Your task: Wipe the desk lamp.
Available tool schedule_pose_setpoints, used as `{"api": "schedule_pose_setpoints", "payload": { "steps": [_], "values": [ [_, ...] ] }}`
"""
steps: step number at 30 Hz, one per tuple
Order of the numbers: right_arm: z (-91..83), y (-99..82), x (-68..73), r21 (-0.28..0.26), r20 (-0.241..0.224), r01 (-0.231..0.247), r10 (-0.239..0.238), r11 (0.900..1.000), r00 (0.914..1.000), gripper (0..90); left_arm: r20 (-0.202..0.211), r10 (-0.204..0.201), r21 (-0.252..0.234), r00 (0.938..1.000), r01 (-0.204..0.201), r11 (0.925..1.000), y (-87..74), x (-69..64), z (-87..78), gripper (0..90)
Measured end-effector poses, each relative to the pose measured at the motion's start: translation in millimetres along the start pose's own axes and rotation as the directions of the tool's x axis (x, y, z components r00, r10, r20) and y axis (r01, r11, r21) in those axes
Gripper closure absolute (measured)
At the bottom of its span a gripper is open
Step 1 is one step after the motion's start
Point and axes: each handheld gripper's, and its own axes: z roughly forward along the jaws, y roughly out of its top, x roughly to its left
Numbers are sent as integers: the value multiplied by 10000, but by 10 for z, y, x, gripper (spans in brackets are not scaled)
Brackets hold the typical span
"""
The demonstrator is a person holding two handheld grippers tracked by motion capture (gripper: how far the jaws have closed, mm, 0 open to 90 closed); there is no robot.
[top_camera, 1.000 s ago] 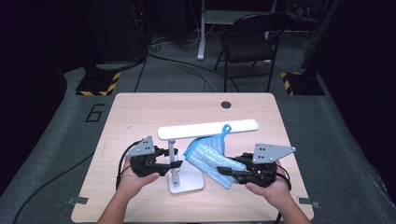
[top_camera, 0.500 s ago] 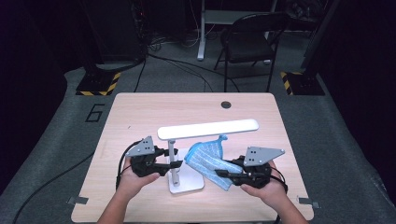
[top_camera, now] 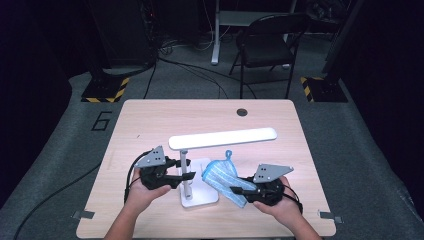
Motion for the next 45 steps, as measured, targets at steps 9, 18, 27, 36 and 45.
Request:
{"api": "schedule_pose_setpoints", "payload": {
  "steps": [9,18,27,36,45],
  "values": [
    [125,-234,-132,591,599,-647,611,9962,9963,676,2,0,-3,10000,0,10000,0,1,1,505],
    [152,-423,-253,1004,1601,-1320,1149,9861,9804,675,-38,-12,-33,10000,12,10000,-1,-3,4,505],
    [114,-581,-373,1060,2519,-2211,1889,9695,9491,673,-26,-20,-31,10000,19,10000,-1,-3,4,505],
    [56,-643,-458,1008,3038,-2668,2257,9585,9256,668,-64,-62,-57,10000,62,10000,-3,-8,5,505],
    [65,-744,-505,1149,3601,-2948,2368,9486,9023,658,-56,-27,-71,10000,26,10000,-3,-6,6,505]
  ]
}}
